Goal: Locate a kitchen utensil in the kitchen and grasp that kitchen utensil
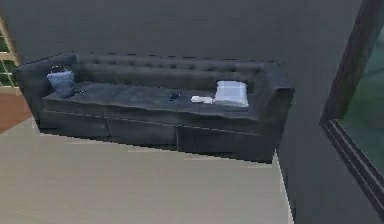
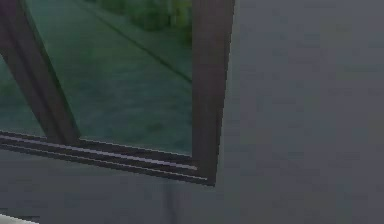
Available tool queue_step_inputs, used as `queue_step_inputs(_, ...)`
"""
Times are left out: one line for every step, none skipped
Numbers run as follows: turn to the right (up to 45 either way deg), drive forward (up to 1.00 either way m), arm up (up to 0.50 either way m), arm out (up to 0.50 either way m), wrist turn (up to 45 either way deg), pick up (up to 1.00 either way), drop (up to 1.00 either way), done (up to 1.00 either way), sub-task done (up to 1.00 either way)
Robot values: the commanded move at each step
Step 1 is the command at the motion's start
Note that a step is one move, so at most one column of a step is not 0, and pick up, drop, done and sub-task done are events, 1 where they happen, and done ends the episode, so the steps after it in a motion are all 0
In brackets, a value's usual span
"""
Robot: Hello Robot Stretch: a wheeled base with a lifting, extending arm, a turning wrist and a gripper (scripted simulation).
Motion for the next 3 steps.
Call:
queue_step_inputs(-15.0,0.00,0.00,0.00,0.0,0.00,0.00,0.00,0.00)
queue_step_inputs(0.0,1.00,0.00,0.00,0.0,0.00,0.00,0.00,0.00)
queue_step_inputs(-45.0,0.00,0.00,0.00,0.0,0.00,0.00,0.00,0.00)
